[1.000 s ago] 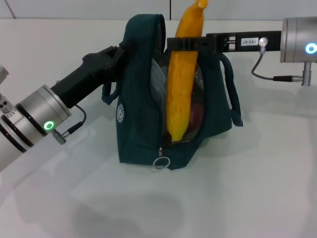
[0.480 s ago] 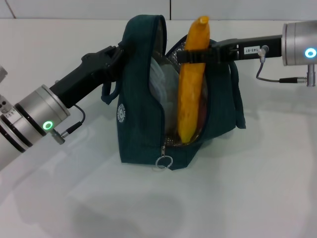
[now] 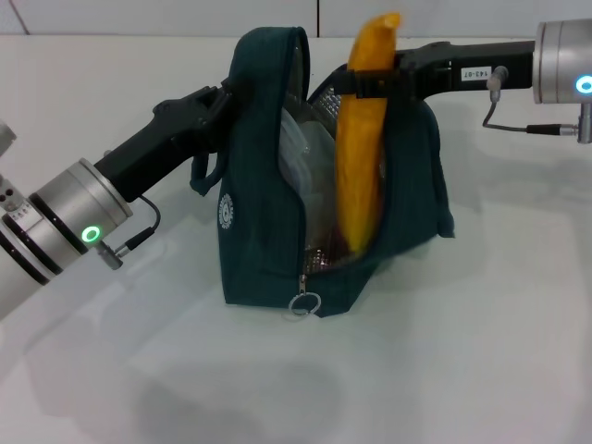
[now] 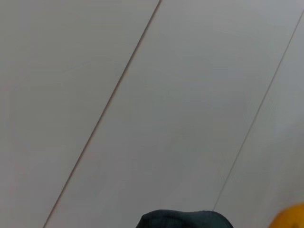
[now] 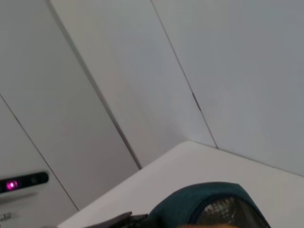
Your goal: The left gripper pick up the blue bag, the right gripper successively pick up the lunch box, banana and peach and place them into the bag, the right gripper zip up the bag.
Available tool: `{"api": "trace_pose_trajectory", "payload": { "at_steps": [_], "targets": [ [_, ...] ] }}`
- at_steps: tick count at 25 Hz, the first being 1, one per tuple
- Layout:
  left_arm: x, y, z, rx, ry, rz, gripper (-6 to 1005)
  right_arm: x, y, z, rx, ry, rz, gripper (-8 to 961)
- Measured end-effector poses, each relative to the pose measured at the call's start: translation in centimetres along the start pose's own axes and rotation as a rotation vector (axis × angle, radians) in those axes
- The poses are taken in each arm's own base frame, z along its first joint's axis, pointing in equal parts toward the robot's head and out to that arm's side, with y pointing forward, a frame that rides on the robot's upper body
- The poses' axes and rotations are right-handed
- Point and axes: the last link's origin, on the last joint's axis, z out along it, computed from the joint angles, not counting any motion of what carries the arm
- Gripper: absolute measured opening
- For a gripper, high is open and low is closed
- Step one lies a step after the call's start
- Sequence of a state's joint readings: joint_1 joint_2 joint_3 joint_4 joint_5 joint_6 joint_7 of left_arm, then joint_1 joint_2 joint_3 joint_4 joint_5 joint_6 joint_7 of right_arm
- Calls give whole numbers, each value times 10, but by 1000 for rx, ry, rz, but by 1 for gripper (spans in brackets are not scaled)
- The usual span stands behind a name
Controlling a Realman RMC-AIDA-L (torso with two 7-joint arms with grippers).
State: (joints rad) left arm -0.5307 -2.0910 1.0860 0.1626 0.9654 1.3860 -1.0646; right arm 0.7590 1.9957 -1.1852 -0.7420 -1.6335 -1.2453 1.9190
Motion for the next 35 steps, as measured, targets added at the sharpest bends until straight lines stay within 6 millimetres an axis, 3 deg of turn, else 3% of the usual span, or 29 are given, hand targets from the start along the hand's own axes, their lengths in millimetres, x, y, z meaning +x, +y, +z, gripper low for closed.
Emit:
{"api": "trace_pose_trajectory", "payload": {
  "at_steps": [7,15,20,26,30,35],
  "targets": [
    [0,0,1,-1,0,-1,36,0,3,4,10,37,-65,574],
    [-1,0,1,0,-2,-2,36,-8,-4,-14,95,-115,-130,868],
    [-1,0,0,3,-2,-3,35,-10,-10,-22,128,-158,-153,857],
    [2,2,-2,-12,13,-8,35,-2,-27,-58,242,-374,-153,855],
    [5,6,-3,-48,34,-19,35,9,-32,-53,264,-328,-150,806],
    [7,8,-1,-62,36,-27,35,27,-28,-26,218,-196,-168,744]
  ]
}}
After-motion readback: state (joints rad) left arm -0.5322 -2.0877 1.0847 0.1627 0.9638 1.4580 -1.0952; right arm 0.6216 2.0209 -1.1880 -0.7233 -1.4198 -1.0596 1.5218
